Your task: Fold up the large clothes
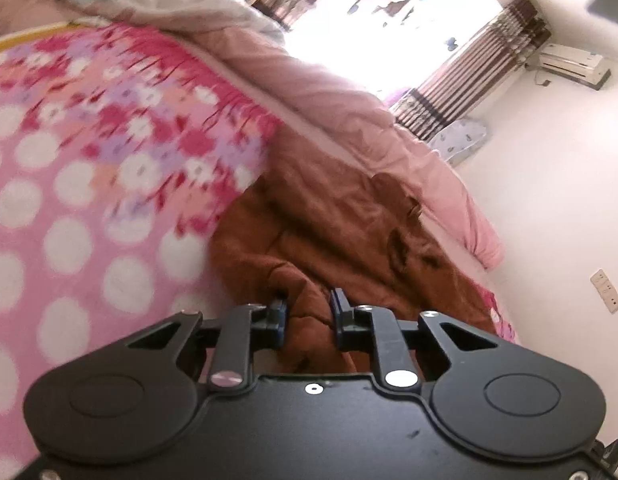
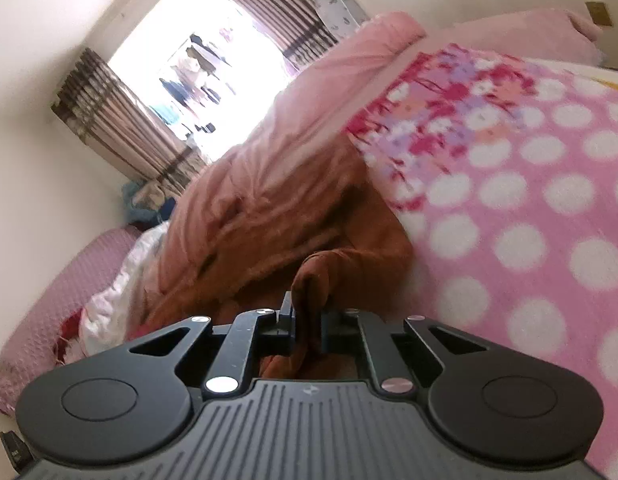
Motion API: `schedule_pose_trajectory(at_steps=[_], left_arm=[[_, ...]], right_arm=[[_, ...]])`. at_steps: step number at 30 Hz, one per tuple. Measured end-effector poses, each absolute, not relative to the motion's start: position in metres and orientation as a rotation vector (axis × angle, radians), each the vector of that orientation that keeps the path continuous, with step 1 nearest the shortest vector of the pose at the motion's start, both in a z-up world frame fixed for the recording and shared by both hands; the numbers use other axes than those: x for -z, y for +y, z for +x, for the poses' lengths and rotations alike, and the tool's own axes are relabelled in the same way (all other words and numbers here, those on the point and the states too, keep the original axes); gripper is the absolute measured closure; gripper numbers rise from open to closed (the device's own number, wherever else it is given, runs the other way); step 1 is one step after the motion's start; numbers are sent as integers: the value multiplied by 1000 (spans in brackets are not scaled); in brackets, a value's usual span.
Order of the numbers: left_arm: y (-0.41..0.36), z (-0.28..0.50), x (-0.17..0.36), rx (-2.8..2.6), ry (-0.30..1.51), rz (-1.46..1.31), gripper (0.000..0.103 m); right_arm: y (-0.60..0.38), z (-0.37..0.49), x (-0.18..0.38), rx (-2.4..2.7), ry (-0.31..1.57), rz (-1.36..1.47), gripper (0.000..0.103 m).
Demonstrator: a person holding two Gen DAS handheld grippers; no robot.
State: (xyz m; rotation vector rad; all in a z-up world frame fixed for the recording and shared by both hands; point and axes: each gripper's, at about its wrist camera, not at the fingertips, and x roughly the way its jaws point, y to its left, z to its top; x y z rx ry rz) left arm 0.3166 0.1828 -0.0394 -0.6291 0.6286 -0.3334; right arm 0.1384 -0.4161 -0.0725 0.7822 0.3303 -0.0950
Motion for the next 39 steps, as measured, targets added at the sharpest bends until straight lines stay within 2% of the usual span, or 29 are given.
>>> schedule_pose_trajectory(at_steps=[9,15,24,27,31,32,34,35,36,37,38,39], left_arm=[[162,414,-16,349,530,-540,87],[152,500,-24,311,527,-527,87],[125,603,29,234,652,-479,87],[120,620,47,219,721,-470,81],[130,629,51,254,760,-528,78],[133,628,47,262,765,-543,77],[143,618,34,281,754,-563,66],[148,611,27,284,734,-562,62],[150,605,21,266,712,-543,45],[155,592,11,200,666,-490,39],[159,579,4,150,624,-437,39],[163,570,0,120,602,-406,39]], right_arm=[[-441,233,6,86,288,722,94],[-469,308,-16,117,274,738,94],[-504,420,21,200,395,746,93],[-509,441,41,222,445,744,94],[-513,447,58,196,457,755,90],[-514,444,59,176,445,765,82],[-518,436,56,136,421,798,76],[-520,431,52,127,410,809,67],[-520,423,47,121,392,806,61],[-518,414,41,127,373,791,48],[-516,402,34,151,351,764,33],[-512,389,27,179,325,726,28]])
